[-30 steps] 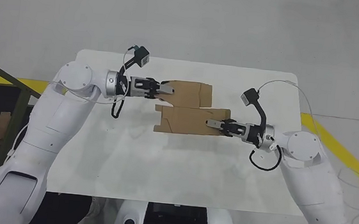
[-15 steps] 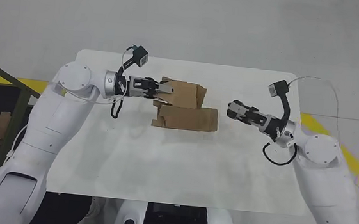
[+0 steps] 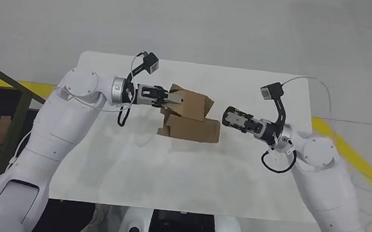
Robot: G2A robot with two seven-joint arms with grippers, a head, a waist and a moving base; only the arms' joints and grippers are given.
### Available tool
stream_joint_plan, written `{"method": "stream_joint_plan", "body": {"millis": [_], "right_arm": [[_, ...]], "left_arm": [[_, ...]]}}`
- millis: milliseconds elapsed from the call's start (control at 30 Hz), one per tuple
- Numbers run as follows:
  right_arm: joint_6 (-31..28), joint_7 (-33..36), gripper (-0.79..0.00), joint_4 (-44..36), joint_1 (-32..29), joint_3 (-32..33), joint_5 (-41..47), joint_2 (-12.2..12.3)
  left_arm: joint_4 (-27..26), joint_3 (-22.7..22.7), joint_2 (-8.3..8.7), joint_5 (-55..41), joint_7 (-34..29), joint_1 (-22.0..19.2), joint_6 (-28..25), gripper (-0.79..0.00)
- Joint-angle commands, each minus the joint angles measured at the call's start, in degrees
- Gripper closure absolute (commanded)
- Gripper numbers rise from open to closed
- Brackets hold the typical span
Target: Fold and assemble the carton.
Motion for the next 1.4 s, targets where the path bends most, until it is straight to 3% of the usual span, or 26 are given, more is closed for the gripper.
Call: {"method": "stream_joint_plan", "body": {"millis": [0, 933, 1367], "right_arm": [[-0.6, 0.2, -0.785, 0.7, 0.7, -1.1, 0.7, -0.2], [-3.9, 3.9, -0.785, 5.5, 3.8, -7.9, 9.8, -2.2], [-5.3, 5.2, -0.748, 7.5, 4.4, -6.8, 13.6, -2.5]], "left_arm": [[-0.3, 0.0, 0.02, 0.0, -0.3, 0.0, 0.0, 0.0], [-2.3, 1.8, -0.34, -1.1, -1.8, -0.1, -0.4, 0.0], [-1.5, 2.0, -0.3, -0.5, -2.4, 0.0, -0.6, 0.0]]}}
